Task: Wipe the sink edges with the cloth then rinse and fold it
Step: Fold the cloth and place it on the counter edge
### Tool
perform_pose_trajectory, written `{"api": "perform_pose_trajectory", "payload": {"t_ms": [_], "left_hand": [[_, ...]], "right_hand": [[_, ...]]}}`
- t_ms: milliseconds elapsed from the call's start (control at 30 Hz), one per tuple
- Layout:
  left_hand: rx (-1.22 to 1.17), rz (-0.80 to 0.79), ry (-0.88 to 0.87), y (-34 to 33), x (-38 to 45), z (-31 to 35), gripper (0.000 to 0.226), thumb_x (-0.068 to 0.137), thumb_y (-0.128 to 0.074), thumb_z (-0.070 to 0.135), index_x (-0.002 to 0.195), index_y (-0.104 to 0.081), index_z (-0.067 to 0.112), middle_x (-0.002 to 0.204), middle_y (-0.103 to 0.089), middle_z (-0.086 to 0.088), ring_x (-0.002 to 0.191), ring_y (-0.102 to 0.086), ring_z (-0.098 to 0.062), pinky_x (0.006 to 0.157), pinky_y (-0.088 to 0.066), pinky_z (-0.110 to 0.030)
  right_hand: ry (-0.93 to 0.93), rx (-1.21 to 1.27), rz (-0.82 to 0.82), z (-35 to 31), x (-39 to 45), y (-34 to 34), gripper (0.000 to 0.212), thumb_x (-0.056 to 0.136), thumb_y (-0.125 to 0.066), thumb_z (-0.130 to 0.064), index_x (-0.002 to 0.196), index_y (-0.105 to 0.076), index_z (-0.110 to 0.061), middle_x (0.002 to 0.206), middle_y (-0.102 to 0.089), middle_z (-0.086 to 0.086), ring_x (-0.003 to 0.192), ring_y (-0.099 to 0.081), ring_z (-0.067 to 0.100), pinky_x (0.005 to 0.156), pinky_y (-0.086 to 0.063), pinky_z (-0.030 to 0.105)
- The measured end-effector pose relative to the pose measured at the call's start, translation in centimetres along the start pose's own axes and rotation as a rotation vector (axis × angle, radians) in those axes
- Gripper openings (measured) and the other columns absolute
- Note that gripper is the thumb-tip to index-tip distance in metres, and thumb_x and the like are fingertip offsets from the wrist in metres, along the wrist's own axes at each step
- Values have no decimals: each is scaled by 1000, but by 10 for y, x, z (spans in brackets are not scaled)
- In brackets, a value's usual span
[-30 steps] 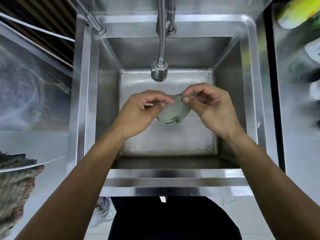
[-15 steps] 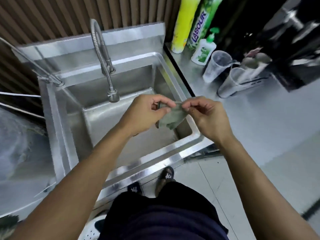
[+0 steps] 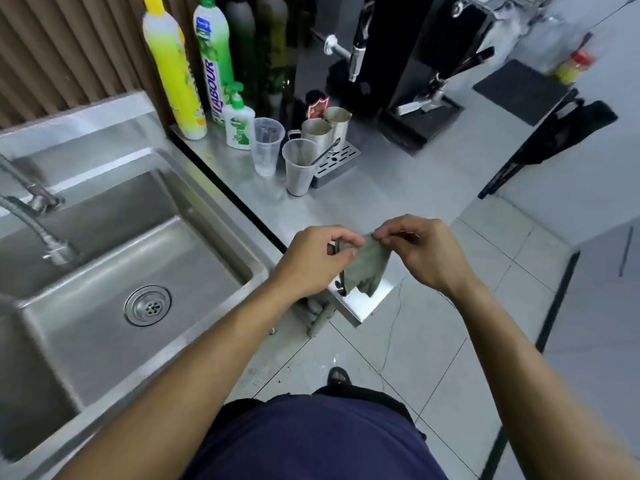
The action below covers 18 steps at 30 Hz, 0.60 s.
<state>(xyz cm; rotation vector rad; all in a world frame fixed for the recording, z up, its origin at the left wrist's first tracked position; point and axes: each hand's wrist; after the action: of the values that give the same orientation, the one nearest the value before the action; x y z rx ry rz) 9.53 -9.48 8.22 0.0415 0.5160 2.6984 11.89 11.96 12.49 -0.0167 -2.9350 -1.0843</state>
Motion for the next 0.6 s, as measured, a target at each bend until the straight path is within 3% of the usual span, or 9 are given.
{"api": "perform_pose_trajectory", "payload": {"t_ms": [67, 200, 267, 367, 433, 500, 533, 600], "left_hand": [[-39, 24, 35, -34, 7, -6, 19, 91, -71, 26, 101, -76, 42, 85, -76, 9, 72, -68, -27, 70, -59, -38], [-97, 121, 155, -92, 9, -26, 19, 92, -74, 23, 100, -77, 40, 91, -74, 25, 66, -66, -4, 65, -55, -24], [-129, 177, 237, -109, 11, -33, 19, 93, -74, 21, 100, -78, 37, 89, -75, 20, 66, -69, -12, 61, -57, -33], [-171, 287, 334, -122, 18, -40, 18, 93, -74, 19, 100, -78, 35, 91, -79, 5, 78, -72, -37, 73, -61, -55], [-180, 374, 376, -121, 23, -45, 19, 94, -73, 19, 97, -77, 37, 86, -78, -8, 74, -69, -46, 70, -59, -55], [-131, 459, 402, -114, 30, -54, 19, 94, -71, 20, 96, -76, 38, 72, -74, -2, 57, -63, -35, 55, -55, -39], [-90, 495, 408, -108, 36, -59, 19, 95, -70, 19, 99, -77, 36, 66, -70, 6, 48, -57, -21, 50, -48, -30], [34, 517, 414, -96, 48, -68, 21, 96, -67, 15, 109, -77, 28, 81, -71, 11, 56, -54, 0, 60, -48, -23]], "right_hand": [[-13, -7, -48, 27, 4, 16, 26, 94, -68, -2, 91, -79, -25, 98, -76, -16, 91, -69, -1, 80, -49, 8], [-8, -67, -230, 77, 18, 26, 32, 95, -65, 1, 89, -76, -28, 98, -74, -14, 90, -67, -3, 78, -46, 5], [4, -101, -316, 96, 31, 23, 31, 96, -64, 0, 90, -77, -28, 99, -75, -11, 91, -67, 0, 77, -47, 6], [35, -137, -433, 112, 61, 11, 28, 96, -62, -2, 94, -79, -25, 100, -75, -10, 93, -68, 7, 81, -52, 15], [79, -160, -496, 114, 84, -4, 27, 96, -62, -3, 95, -79, -24, 99, -74, -12, 92, -66, 5, 81, -50, 14], [145, -189, -540, 111, 109, -25, 26, 95, -62, -1, 97, -80, -20, 98, -72, -10, 91, -63, 6, 83, -48, 13], [177, -208, -555, 108, 121, -35, 26, 95, -62, 0, 98, -80, -18, 99, -73, -7, 92, -62, 7, 83, -46, 9], [237, -260, -578, 102, 141, -57, 25, 94, -60, 1, 100, -80, -13, 106, -74, 1, 95, -63, 13, 81, -41, 4]]}}
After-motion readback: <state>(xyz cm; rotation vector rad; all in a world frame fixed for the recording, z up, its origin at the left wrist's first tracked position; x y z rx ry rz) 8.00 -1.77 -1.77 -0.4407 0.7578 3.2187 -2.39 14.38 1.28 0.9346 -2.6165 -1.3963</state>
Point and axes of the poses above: each hand's wrist, its own x-axis towards the middle knuckle, its own y-axis out of the back of the hand, z = x × y
